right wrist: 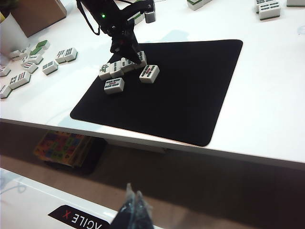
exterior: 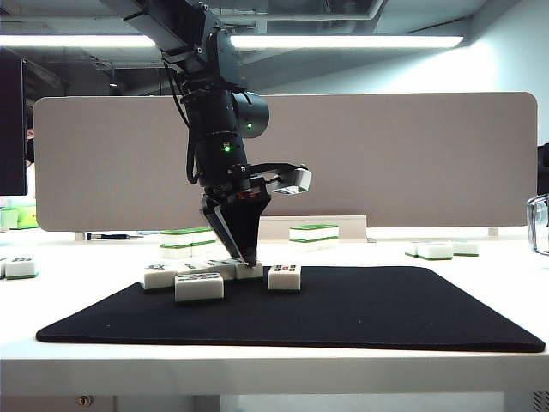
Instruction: Align six mahjong tiles in a row on the table.
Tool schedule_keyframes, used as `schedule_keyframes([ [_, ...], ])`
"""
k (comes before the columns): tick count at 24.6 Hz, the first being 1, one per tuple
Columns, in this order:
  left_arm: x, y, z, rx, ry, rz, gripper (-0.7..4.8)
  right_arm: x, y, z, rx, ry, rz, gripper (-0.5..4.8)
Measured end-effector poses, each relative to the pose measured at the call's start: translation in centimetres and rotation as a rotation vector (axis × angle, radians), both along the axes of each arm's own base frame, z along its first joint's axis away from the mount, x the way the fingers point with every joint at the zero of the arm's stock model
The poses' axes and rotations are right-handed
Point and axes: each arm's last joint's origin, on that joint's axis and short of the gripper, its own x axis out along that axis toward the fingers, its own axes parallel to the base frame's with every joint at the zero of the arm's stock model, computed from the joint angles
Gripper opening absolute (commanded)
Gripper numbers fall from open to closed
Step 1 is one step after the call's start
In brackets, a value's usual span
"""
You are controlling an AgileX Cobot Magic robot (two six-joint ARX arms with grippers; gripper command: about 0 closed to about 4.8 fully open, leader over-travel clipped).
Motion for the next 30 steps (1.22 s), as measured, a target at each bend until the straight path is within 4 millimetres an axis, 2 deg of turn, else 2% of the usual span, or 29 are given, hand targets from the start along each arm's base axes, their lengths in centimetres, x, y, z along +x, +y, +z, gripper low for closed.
schedule_keyframes([
  [2, 0.0, 0.0, -0.1, 0.001, 0.001, 0.0, 2.63, 0.0, 0.0, 0.0, 0.0, 0.001, 0.0, -0.01],
  [4, 0.0, 0.0, -0.1, 0.0, 0.004, 0.011, 2.82, 0.0, 0.0, 0.0, 0.0, 0.001, 0.0, -0.01],
  [8, 0.0, 0.0, -0.1, -0.002, 0.006, 0.025, 2.84, 0.0, 0.0, 0.0, 0.0, 0.0, 0.0, -0.01],
  [10, 0.0, -0.1, 0.3, -0.001, -0.002, 0.046, 3.15, 0.0, 0.0, 0.0, 0.0, 0.0, 0.0, -0.01],
  [11, -0.2, 0.0, 1.0, 0.004, -0.018, 0.058, 3.15, 0.0, 0.0, 0.0, 0.0, 0.001, 0.0, -0.01],
  [14, -1.6, 0.9, 5.3, 0.033, -0.106, 0.091, 3.15, 0.0, 0.0, 0.0, 0.0, 0.001, 0.0, -0.01],
  [17, -3.5, 2.1, 9.4, -0.009, -0.142, 0.216, 3.15, 0.0, 0.0, 0.0, 0.0, 0.001, 0.0, -0.01],
  [18, -3.9, 2.3, 9.9, -0.015, -0.147, 0.22, 3.15, 0.0, 0.0, 0.0, 0.0, 0.001, 0.0, -0.01],
  [21, -6.7, 3.7, 11.7, -0.028, -0.149, 0.219, 3.15, 0.0, 0.0, 0.0, 0.0, 0.0, 0.0, -0.01],
  [23, -8.2, 4.5, 11.6, 0.006, -0.117, 0.221, 3.15, 0.0, 0.0, 0.0, 0.0, 0.001, 0.0, -0.01],
  [25, -9.4, 5.2, 10.3, 0.049, -0.068, 0.248, 3.14, 0.0, 0.0, 0.0, -0.012, -0.007, 0.006, -0.01],
  [30, -10.9, 6.0, 8.0, 0.083, 0.021, 0.385, 3.14, 0.0, 0.0, 0.0, -0.019, -0.01, 0.009, -0.01],
])
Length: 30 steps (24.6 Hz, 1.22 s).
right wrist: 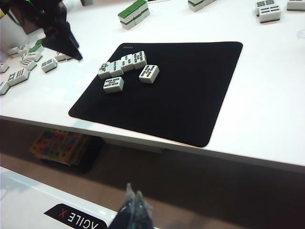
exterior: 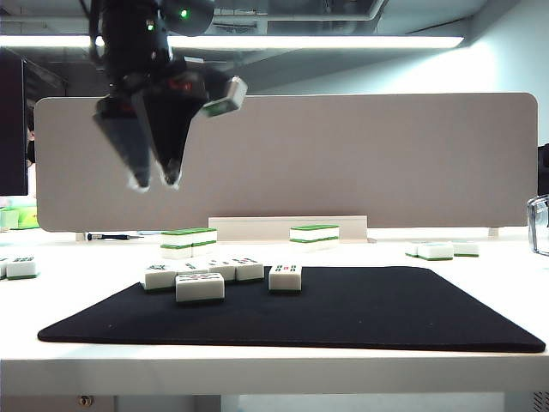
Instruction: Align six mahjong tiles in a row on the table.
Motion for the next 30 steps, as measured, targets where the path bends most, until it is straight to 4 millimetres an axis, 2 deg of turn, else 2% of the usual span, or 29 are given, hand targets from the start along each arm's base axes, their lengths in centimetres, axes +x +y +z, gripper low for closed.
schedule_keyframes([
  [3, -0.6, 0.3, -2.1, 0.027, 0.081, 0.143, 3.14, 0.0, 0.0, 0.0, -0.001, -0.001, 0.001, -0.01],
  [5, -1.2, 0.4, -4.8, 0.053, 0.16, 0.341, 3.14, 0.0, 0.0, 0.0, -0.001, -0.001, 0.001, -0.01],
  [8, -1.1, 0.1, -6.0, 0.013, 0.152, 0.541, 3.14, 0.0, 0.0, 0.0, -0.001, -0.001, 0.001, -0.01],
  [11, -0.5, -0.8, -6.3, -0.067, 0.108, 0.686, 3.14, 0.0, 0.0, 0.0, -0.001, -0.001, 0.001, -0.01],
  [13, -0.5, -1.6, -6.3, -0.107, 0.094, 0.727, 3.14, 0.0, 0.0, 0.0, -0.001, -0.001, 0.001, -0.01],
  [17, -1.7, -5.0, -6.4, -0.158, 0.044, 0.753, 3.13, 0.0, 0.0, 0.0, -0.001, -0.001, 0.001, -0.01],
  [19, -1.6, -5.5, -7.1, -0.141, 0.01, 0.804, 3.14, 0.0, 0.0, 0.0, -0.001, -0.001, 0.001, -0.01],
  [30, -1.1, -5.3, -8.1, -0.098, -0.024, 0.934, 3.14, 0.0, 0.0, 0.0, -0.001, -0.001, 0.001, -0.01],
])
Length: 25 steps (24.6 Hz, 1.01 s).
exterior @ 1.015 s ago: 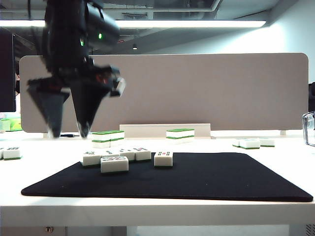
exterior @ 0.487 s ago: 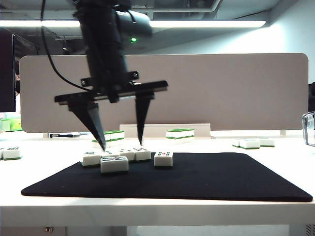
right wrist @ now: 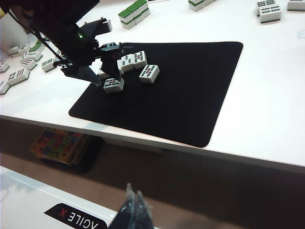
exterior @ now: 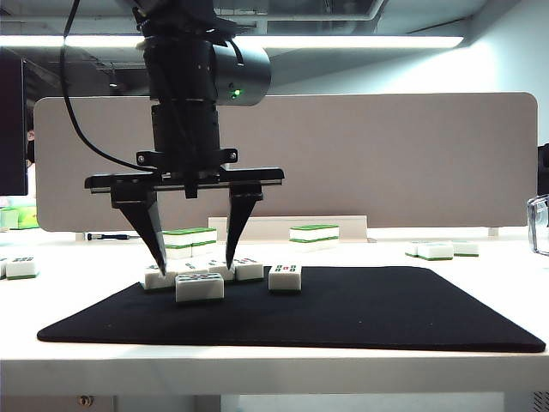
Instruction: Align six mahjong tiles in a row on the table.
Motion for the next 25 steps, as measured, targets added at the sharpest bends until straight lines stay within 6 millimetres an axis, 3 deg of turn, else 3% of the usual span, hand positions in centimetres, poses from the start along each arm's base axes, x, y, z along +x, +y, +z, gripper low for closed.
schedule_keyframes([
  [10, 0.7, -0.5, -1.5, 0.002, 0.002, 0.025, 3.07, 0.0, 0.0, 0.0, 0.0, 0.0, 0.0, -0.01],
  [14, 0.9, -0.3, -2.0, 0.015, 0.011, 0.033, 2.3, 0.0, 0.0, 0.0, 0.0, 0.0, 0.0, -0.01],
  [22, 0.9, -0.4, -1.9, -0.015, 0.029, 0.025, 2.1, 0.0, 0.0, 0.0, 0.0, 0.0, 0.0, -0.01],
  [25, 1.1, -0.9, -1.2, -0.086, 0.065, -0.051, 2.1, 0.0, 0.0, 0.0, 0.0, 0.0, 0.0, -0.01],
])
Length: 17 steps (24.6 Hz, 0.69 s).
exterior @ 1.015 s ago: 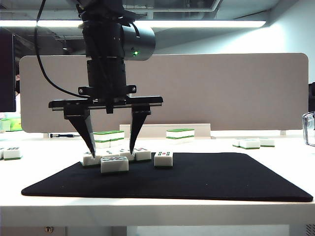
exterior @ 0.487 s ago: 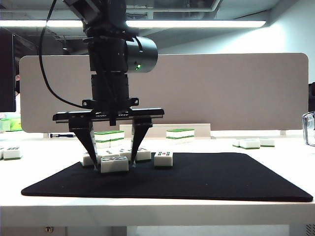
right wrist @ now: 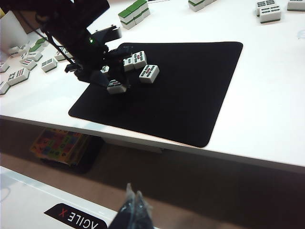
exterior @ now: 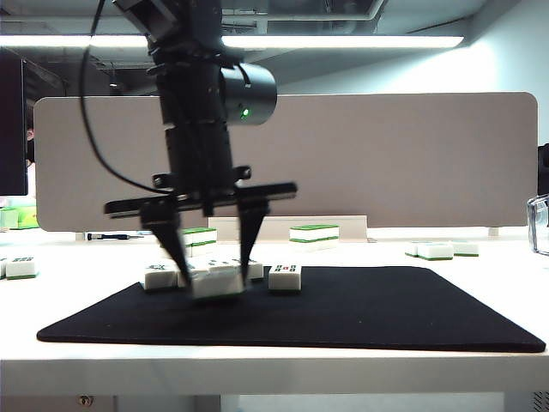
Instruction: Align six mahjong tiles in a row on the table.
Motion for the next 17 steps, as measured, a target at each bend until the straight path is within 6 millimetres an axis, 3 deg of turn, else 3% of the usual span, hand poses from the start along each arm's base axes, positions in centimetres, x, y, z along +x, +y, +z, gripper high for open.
schedule_keyframes([
  [3, 0.4, -0.6, 1.4, -0.061, -0.011, -0.129, 2.1, 0.0, 0.0, 0.0, 0.0, -0.001, 0.0, -0.01],
  [7, 1.4, -1.4, 6.5, -0.048, -0.174, -0.475, 2.1, 0.0, 0.0, 0.0, 0.0, 0.0, 0.0, -0.01],
  [9, 1.9, -1.5, 7.6, 0.011, -0.26, -0.554, 2.1, 0.0, 0.0, 0.0, 0.0, 0.0, 0.0, -0.01],
  [12, 2.7, -1.7, 8.5, 0.11, -0.4, -0.643, 2.11, 0.0, 0.0, 0.0, 0.0, 0.0, 0.0, -0.01],
  [17, 3.2, -2.0, 7.8, 0.191, -0.442, -0.807, 2.16, 0.0, 0.0, 0.0, 0.0, 0.0, 0.0, -0.01],
])
